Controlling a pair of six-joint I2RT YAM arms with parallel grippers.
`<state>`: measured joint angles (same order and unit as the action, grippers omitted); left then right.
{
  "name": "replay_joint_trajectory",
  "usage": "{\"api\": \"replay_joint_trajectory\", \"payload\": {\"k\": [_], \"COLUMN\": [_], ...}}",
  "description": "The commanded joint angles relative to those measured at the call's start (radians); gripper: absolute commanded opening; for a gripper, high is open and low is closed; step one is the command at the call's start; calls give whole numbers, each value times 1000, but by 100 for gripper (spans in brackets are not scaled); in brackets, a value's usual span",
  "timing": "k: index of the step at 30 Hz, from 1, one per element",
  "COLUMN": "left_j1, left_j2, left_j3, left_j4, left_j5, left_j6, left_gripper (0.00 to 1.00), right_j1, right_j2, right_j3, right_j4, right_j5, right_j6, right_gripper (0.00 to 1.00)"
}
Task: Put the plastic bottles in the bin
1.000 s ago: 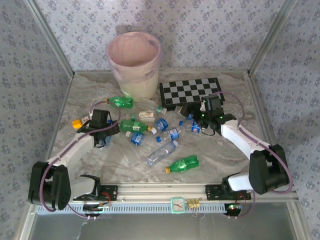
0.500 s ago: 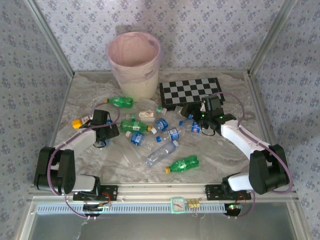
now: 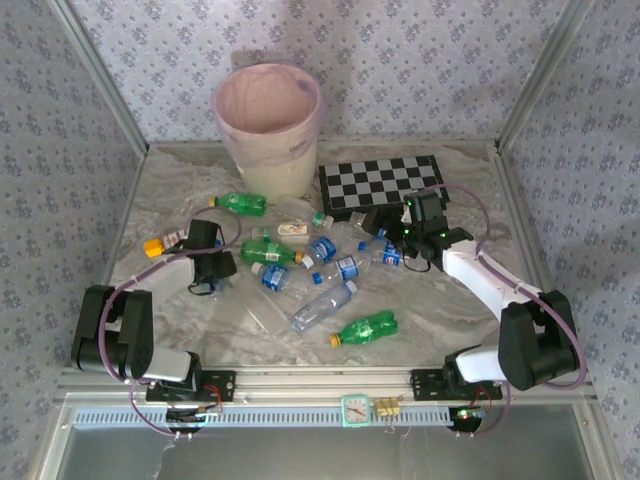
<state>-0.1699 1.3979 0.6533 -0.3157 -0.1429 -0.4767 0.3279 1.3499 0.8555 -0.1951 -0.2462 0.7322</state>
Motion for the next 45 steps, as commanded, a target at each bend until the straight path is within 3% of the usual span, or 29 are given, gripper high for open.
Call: {"api": "replay_joint_trajectory", "payload": {"k": [1, 14, 25, 31, 38, 45], "left_j1": [8, 8, 7, 7, 8, 7], "left_j2": [-7, -91, -354, -459, -394, -161], "left_j3": [34, 16, 122, 244, 475, 778], "left_j4": [3, 16, -32, 10, 78, 77], "left_j5": [5, -19, 0, 65, 180, 306], "left_j6": [1, 0, 18, 51, 79, 120], "left_gripper": [69, 52, 51, 49, 49, 49], "right_j1": [-1, -1, -3, 0, -5, -8], "right_j2": [-21, -15, 7, 18, 16, 7], "right_j3": [3, 13, 27, 15, -1, -1], "right_j4": [-18, -12, 1, 21, 29, 2], "right_j5": [16, 10, 4, -8, -10, -1], "right_j6": [-7, -1, -7, -6, -16, -32], "right_gripper": [100, 100, 100, 100, 100, 100]}}
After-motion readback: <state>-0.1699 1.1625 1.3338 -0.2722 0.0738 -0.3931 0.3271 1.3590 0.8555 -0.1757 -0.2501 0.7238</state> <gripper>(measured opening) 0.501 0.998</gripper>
